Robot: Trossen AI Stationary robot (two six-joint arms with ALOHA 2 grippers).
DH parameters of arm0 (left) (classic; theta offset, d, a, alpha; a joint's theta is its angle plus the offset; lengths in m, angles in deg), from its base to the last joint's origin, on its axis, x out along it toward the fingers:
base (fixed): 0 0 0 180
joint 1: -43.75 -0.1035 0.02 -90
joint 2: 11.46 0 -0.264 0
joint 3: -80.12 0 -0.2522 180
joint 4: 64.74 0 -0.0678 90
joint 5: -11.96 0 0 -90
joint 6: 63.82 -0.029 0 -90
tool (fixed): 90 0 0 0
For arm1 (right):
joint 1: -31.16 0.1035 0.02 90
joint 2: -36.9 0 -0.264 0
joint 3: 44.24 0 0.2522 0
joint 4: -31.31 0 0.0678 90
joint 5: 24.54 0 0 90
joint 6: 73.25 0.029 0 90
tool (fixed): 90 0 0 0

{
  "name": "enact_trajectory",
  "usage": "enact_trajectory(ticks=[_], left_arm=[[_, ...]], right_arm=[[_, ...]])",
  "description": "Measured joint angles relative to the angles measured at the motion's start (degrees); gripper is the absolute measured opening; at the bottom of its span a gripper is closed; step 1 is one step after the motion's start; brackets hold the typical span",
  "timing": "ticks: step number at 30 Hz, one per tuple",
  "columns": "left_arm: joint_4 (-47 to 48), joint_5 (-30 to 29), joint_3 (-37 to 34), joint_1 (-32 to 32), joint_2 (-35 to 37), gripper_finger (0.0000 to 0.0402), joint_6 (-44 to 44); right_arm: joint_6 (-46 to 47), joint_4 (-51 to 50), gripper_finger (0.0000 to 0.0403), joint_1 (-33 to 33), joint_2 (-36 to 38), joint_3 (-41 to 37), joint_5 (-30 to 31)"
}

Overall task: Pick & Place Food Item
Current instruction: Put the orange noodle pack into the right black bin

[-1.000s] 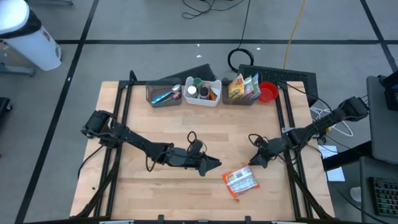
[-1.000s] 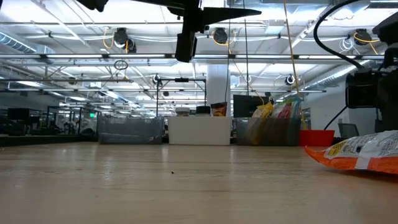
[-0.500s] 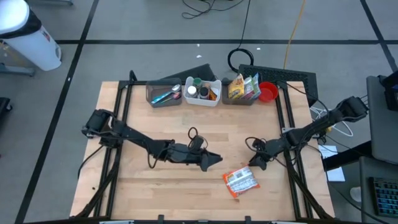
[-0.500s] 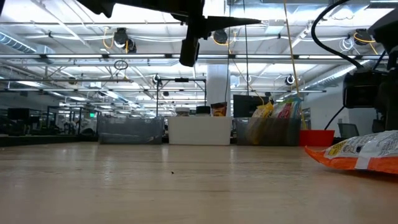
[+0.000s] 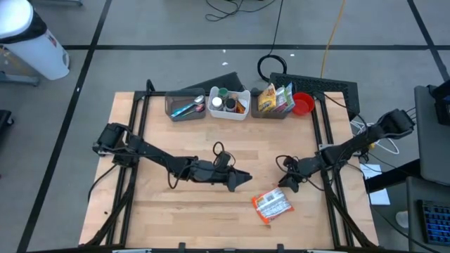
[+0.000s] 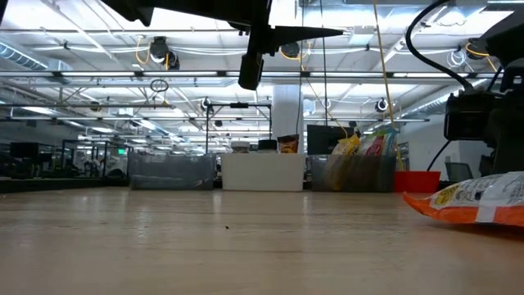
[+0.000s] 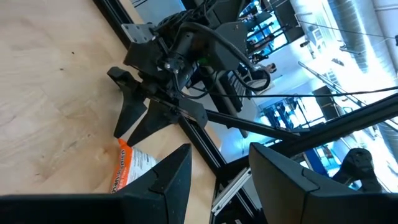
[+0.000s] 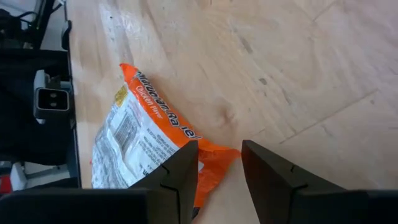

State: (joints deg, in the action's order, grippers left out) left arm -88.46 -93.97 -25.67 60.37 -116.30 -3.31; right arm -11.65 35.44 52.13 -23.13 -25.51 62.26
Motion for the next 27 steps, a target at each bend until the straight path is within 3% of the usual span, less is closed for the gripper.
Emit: enact_trajectory(ticks=[13, 21, 27], left_arm=[[0.00, 0.00, 0.00, 0.00, 0.00, 0.0168, 0.07], [0.00, 0.00, 0.00, 0.05, 0.00, 0.0168, 0.15], [0.00, 0.96, 0.00, 0.07, 0.00, 0.0168, 0.59]], right_arm=[[-1.07, 0.89, 0.0111, 0.00, -3.88, -0.04, -1.40], [-1.59, 1.96, 0.0009, 0.00, -3.88, -0.04, -1.32], [-1.05, 4.59, 0.0002, -0.02, -3.86, 0.91, 0.17]])
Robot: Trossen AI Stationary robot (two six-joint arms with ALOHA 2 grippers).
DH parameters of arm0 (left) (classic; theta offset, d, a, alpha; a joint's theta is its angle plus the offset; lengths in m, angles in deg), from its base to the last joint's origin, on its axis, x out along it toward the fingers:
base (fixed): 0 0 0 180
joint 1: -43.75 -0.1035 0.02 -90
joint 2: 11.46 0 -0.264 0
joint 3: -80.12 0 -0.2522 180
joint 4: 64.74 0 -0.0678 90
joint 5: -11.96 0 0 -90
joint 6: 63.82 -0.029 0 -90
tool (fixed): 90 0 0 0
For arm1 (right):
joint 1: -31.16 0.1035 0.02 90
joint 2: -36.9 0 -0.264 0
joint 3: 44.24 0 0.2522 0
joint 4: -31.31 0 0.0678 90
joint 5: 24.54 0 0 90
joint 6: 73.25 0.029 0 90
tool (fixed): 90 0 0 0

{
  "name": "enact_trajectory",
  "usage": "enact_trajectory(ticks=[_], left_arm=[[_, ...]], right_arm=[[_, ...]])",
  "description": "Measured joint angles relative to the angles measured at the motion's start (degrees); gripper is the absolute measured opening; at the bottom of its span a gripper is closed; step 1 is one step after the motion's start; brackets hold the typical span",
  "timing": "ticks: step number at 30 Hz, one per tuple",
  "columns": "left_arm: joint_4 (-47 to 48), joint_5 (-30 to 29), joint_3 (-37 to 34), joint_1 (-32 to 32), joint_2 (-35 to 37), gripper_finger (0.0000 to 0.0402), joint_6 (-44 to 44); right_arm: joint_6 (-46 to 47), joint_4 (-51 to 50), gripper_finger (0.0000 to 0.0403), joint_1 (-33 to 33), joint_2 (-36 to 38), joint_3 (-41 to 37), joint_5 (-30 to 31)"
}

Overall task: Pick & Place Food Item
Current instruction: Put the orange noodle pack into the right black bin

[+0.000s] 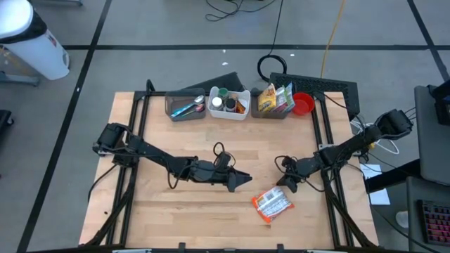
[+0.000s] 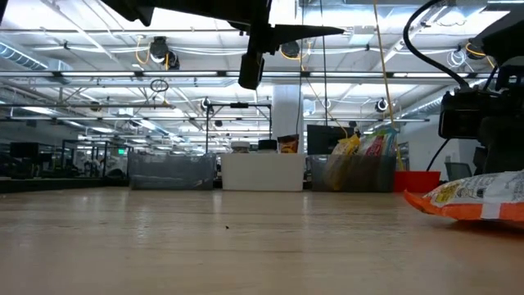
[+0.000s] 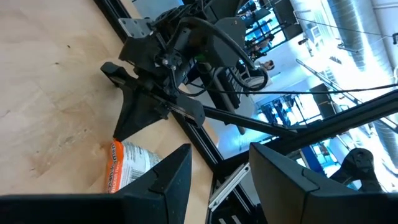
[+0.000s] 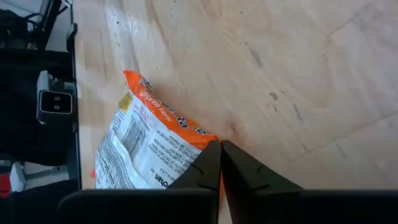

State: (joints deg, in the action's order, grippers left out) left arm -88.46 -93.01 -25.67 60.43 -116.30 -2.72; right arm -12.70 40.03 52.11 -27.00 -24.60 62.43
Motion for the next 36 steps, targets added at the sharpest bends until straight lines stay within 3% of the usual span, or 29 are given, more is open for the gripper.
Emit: enact_trajectory(ticks=[11, 21, 26, 32, 36], left_arm=[[0.07, 0.13, -0.02, 0.00, 0.02, 0.0168, 0.07], [0.33, 1.12, -0.02, 0.17, 0.02, 0.0168, 0.18], [0.46, 3.89, -0.02, 0.17, 0.02, 0.0168, 0.29], [0.46, 4.50, -0.02, 0.20, 0.02, 0.0168, 0.27], [0.47, 4.50, -0.02, 0.17, 0.02, 0.0168, 0.27]], right_arm=[[-16.13, -19.40, 0.0000, -3.08, -0.16, 17.63, -0.21], [-26.06, -23.90, 0.0000, -7.66, -0.08, 29.74, -0.22], [-28.25, -26.62, 0.0000, -8.99, -0.08, 31.56, -0.69], [-28.52, -29.63, 0.0000, -10.63, -0.07, 31.59, -8.66], [-27.26, -31.96, 0.0019, -11.31, 0.04, 31.59, -9.44]])
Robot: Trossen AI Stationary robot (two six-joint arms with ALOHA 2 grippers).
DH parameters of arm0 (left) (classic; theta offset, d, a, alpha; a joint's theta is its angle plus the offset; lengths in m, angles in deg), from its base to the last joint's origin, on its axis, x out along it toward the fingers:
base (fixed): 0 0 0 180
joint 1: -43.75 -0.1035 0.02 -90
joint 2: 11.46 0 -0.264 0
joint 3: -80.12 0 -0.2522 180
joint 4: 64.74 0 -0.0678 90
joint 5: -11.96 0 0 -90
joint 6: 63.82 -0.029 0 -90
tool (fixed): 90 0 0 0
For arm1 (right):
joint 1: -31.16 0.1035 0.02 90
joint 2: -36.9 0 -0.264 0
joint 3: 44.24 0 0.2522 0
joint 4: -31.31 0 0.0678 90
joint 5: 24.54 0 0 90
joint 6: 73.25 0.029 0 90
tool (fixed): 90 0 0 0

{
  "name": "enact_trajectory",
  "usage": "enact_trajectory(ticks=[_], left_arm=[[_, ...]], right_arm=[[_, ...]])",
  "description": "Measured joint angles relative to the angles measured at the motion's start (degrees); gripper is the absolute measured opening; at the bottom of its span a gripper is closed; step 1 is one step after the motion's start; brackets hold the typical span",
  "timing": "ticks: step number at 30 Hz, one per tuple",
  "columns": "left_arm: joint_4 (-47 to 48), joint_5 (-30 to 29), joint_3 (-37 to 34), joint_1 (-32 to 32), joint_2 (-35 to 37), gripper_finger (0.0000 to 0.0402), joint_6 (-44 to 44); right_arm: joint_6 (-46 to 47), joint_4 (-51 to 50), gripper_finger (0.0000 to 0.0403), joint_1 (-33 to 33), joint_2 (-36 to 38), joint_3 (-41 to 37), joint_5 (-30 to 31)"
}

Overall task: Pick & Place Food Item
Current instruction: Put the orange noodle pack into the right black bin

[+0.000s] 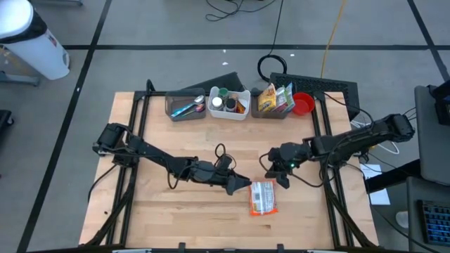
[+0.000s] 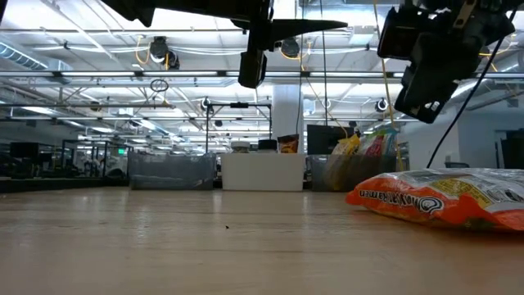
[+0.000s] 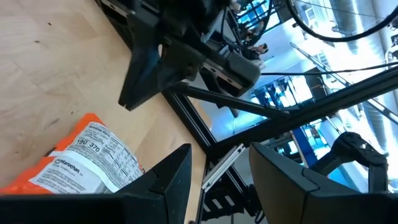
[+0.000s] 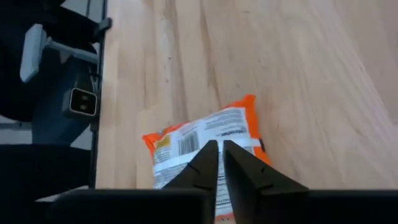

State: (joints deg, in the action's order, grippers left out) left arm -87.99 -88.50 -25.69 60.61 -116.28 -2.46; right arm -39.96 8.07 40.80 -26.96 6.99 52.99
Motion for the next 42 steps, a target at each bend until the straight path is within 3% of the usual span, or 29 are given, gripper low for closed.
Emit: enact_trajectory(ticks=[7, 12, 16, 24, 33, 42], left_arm=[[-0.01, 0.02, 0.00, 0.35, 0.00, 0.0168, -0.09], [-0.01, 0.17, 0.00, 1.11, 0.00, 0.0168, -0.87], [0.01, 0.17, 0.00, 1.66, 0.00, 0.0168, -1.07], [0.44, 0.12, -0.01, 1.91, 0.00, 0.0168, -3.22], [1.58, 0.00, -0.02, 1.64, 0.00, 0.0168, -3.89], [2.63, 0.00, -0.02, 1.53, 0.00, 0.0168, -4.35]], right_arm=[[6.22, -3.71, 0.0119, -1.45, 0.07, 0.00, -4.20], [12.80, -8.47, 0.0189, -0.59, 0.64, -1.78, -1.88], [20.41, -4.76, 0.0218, 0.56, 2.76, -6.34, 0.42], [37.93, 16.99, 0.0228, 2.46, 6.98, -18.33, 0.62], [43.40, 18.46, 0.0206, 6.04, 7.11, -23.48, 0.83], [45.54, 18.38, 0.0203, 6.59, 7.06, -24.91, 6.65]])
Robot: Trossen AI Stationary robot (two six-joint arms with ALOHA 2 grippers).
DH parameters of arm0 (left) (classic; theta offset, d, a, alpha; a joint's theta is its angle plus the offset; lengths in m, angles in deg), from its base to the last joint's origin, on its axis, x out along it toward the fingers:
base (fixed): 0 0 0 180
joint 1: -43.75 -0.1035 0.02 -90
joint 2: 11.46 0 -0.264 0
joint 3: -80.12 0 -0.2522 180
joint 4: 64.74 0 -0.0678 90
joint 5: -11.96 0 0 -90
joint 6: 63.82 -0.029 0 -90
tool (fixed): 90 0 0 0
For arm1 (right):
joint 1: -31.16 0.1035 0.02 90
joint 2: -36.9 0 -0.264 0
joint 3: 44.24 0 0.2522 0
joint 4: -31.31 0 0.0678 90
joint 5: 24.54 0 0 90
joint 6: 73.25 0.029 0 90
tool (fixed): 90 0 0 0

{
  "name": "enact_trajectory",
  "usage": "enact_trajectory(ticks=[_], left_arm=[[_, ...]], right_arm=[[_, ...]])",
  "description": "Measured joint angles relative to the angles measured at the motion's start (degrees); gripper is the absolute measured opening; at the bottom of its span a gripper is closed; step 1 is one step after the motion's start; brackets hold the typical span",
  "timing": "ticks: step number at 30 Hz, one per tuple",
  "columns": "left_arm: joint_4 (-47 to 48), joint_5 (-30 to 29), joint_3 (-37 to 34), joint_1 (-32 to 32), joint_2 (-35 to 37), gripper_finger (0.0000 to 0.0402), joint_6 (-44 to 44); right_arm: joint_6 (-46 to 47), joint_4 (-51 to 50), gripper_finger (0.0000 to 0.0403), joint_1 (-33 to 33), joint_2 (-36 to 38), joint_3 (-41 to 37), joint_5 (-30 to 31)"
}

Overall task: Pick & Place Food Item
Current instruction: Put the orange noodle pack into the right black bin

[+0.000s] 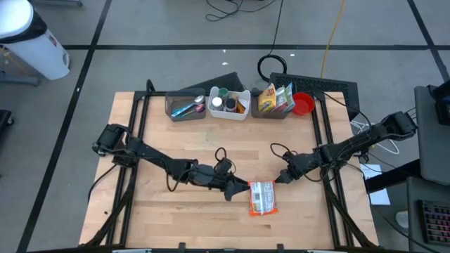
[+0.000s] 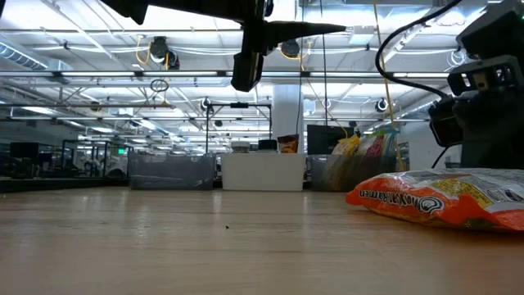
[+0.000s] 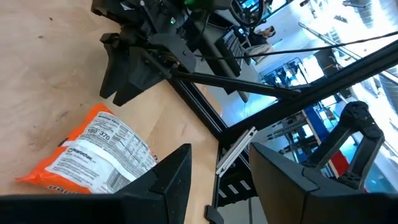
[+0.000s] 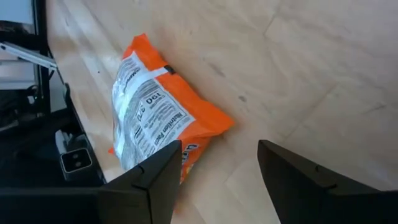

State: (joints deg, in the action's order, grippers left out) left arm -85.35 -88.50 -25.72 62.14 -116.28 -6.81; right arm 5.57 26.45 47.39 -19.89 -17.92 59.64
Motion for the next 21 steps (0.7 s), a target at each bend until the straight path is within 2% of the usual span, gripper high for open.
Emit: enact_trajectory(ticks=[7, 13, 21], left_arm=[[-0.01, 0.00, 0.00, -0.38, 0.00, 0.0168, -1.07], [-0.04, -0.01, 0.00, -1.24, 0.00, 0.0168, -1.07], [-0.04, 0.02, 0.00, -1.51, 0.00, 0.0168, -1.42]], right_arm=[[1.33, 0.89, 0.0203, 0.00, -1.50, -0.11, 0.12], [2.03, 4.55, 0.0203, -0.02, -4.09, -0.14, 2.82], [3.30, 9.12, 0.0203, -0.04, -9.05, -0.07, 1.54]])
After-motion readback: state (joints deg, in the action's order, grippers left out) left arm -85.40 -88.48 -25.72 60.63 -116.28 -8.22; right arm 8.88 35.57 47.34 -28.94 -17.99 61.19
